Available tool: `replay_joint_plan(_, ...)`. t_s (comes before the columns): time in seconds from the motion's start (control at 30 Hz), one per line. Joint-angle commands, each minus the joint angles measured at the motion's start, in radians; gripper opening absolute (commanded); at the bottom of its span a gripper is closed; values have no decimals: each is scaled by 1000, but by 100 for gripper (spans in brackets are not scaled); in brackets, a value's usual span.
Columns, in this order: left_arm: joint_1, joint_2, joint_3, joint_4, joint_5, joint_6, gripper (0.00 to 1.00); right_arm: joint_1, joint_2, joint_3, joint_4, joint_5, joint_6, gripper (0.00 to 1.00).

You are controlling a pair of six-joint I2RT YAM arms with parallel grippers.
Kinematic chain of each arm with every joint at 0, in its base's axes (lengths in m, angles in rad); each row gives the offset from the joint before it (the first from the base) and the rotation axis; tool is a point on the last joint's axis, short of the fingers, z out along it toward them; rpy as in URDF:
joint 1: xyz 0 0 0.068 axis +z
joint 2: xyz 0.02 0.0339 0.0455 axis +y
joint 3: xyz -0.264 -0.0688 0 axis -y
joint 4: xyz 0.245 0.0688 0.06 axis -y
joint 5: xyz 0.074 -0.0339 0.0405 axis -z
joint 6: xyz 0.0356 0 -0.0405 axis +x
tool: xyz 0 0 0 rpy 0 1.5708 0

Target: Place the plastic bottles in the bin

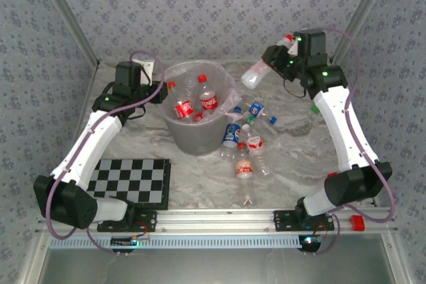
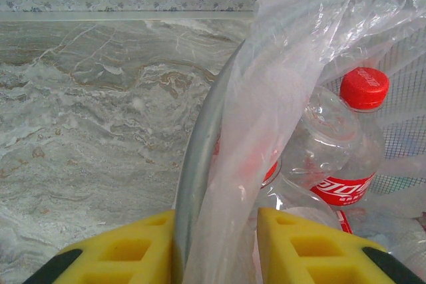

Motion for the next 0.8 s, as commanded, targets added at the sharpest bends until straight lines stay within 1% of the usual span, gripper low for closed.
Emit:
replay_joint_plan(0.0, 2, 10, -1, -59, -8, 19, 34, 127, -24, 73, 17, -59, -211, 36)
replay_joint_plan(0.13, 1, 8, -3, -62, -10, 18, 34, 268, 10, 137, -8, 24, -340, 36)
replay_joint_plan(0.2, -1, 5, -3, -61, -16, 19, 34, 314, 36, 167, -19, 63, -385, 36)
replay_joint_plan(0.33, -1, 8, -4, -61, -21, 21, 34, 382, 97, 221, -38, 96, -446, 36)
replay_joint_plan(0.53, -1, 11, -3, -63, -19, 22, 34, 515, 237, 332, -146, 190, -571, 36)
replay_joint_plan(0.6, -1, 11, -3, -63, -21, 24, 34, 553, 273, 346, -154, 200, -579, 36)
replay_joint_plan(0.67, -1, 11, -2, -64, -22, 24, 34, 577, 299, 340, -134, 202, -548, 36)
replay_joint_plan(0.77, -1, 8, -1, -64, -24, 21, 34, 594, 317, 286, -73, 218, -440, 38)
